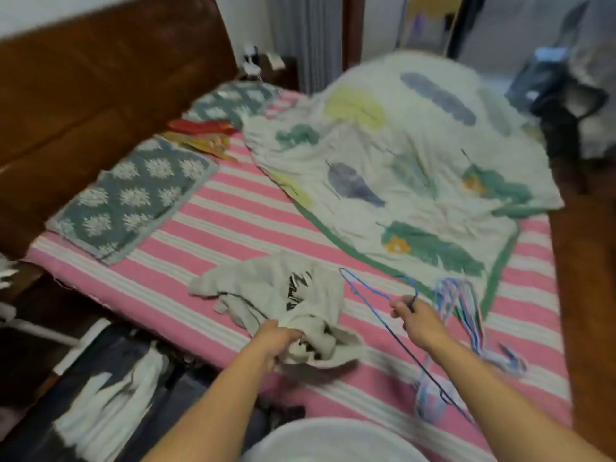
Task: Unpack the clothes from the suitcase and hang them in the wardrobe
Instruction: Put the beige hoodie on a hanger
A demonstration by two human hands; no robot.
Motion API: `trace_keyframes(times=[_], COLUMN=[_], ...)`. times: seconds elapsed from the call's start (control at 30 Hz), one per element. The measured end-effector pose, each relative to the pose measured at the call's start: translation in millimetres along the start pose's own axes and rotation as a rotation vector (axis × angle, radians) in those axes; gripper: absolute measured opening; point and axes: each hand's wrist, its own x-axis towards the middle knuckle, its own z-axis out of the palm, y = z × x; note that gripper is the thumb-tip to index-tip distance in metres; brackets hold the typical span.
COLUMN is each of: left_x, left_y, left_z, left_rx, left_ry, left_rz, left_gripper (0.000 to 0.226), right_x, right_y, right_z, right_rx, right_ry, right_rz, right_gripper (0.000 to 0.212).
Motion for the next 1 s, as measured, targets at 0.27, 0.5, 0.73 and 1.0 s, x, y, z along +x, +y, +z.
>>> trace_keyframes(times=[0.27,0.5,0.73,1.0], left_x=[34.5,8.9,-30.9,-68.2], left_y=[-49.9,9.6,26.6,53.2], left_z=[21.5,41.7,54.6,34.7], left_rx=[0.022,0.491,0.733,0.585], left_ry=[0.156,0.284,0.343,0.447], left_rz=[-0.010,0.234,0.561,0.642], left_gripper=[0.065,0.047,0.029,0.017], right_x=[-63.9,-85.0,-78.7,-71.7], right_y=[73.9,36.8,-11.5,-55.0], right_z=[-16.6,-23.1,20.8,33.8], right_rx=[0.211,0.073,-0.057,0.035], right_ry=[0.308,0.300,0.161,0.260], right_rz=[0.155,-0.010,-0.181,-0.219], right_gripper=[0.022,0.026,0.022,0.022])
